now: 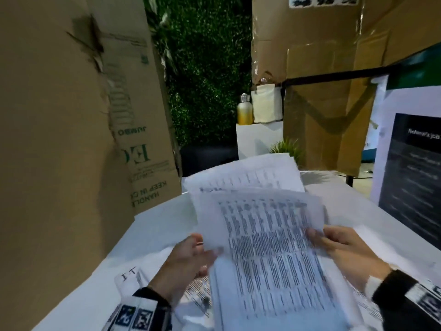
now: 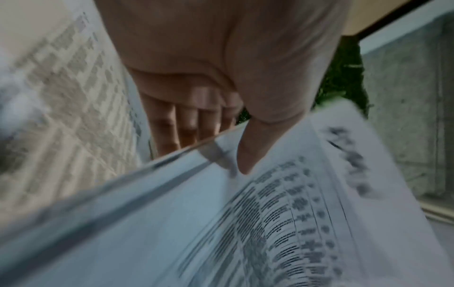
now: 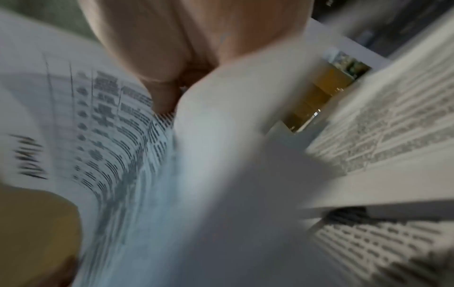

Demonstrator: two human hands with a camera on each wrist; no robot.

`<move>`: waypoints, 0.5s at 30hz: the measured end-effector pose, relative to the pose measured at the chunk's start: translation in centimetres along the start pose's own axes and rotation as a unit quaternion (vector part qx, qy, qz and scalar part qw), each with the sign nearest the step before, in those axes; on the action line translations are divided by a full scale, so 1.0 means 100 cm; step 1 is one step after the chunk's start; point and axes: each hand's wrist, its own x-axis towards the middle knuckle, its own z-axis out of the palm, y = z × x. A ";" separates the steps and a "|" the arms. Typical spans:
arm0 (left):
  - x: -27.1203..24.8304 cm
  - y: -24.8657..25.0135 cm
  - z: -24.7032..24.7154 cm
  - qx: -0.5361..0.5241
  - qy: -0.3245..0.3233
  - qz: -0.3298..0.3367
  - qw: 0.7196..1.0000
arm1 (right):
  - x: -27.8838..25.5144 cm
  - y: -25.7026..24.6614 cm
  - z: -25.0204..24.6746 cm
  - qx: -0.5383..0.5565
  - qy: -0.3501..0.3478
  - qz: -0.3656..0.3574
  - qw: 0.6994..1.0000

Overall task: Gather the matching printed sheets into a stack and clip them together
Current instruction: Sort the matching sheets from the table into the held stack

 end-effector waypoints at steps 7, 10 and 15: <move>-0.013 0.018 0.030 -0.029 0.030 0.139 0.989 | -0.011 0.005 -0.011 0.100 0.071 0.068 0.990; -0.017 0.019 0.035 -0.016 0.040 0.167 0.985 | -0.023 -0.005 -0.011 0.158 0.072 0.072 0.982; -0.023 0.012 0.036 0.025 0.019 0.156 0.987 | -0.027 -0.012 -0.012 0.146 0.019 0.085 0.985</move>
